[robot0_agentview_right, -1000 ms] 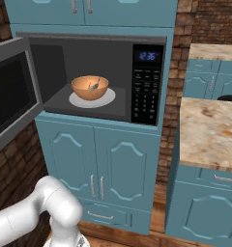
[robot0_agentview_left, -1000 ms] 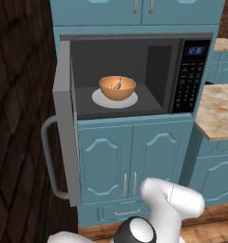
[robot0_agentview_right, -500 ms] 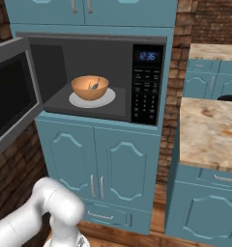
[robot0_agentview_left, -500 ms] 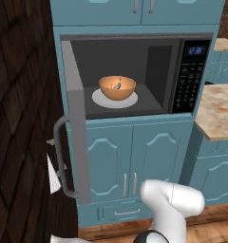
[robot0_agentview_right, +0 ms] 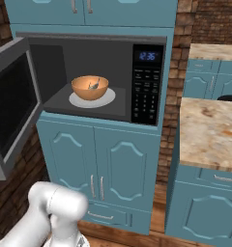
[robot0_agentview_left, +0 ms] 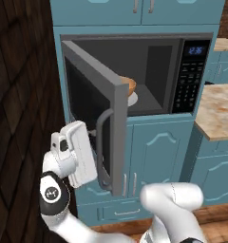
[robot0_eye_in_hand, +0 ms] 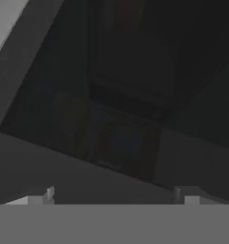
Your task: Place the bowl containing the mushroom and fish in the microwave. Close the microwave door and press the start button to microwave the meal.
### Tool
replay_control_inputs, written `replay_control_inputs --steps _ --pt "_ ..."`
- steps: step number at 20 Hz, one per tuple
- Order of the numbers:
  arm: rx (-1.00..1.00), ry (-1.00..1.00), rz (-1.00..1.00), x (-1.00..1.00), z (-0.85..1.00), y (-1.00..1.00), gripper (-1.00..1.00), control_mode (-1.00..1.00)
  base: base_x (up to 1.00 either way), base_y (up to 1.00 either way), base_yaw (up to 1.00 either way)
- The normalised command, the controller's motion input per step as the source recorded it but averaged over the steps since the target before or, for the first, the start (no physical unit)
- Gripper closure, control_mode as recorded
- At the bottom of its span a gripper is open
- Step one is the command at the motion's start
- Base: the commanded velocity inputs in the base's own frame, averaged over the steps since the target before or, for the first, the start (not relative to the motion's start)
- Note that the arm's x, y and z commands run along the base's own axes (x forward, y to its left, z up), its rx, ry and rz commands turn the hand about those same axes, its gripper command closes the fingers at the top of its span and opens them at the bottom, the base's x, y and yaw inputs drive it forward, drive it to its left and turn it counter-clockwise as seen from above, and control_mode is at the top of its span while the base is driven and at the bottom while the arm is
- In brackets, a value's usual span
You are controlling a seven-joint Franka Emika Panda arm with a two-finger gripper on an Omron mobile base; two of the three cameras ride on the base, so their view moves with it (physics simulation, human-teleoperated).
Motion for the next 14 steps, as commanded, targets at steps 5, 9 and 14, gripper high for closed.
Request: replay_control_inputs --steps 5,9,14 --pt "0.16 0.00 0.02 0.39 0.16 -1.00 -1.00 -1.00 0.00 0.00 0.00" --pt "0.18 -0.02 0.05 0.38 0.01 -1.00 -1.00 -1.00 0.00 0.00 0.00" --pt "0.17 0.00 0.08 0.56 0.00 -1.00 -1.00 -1.00 0.00 0.00 0.00"
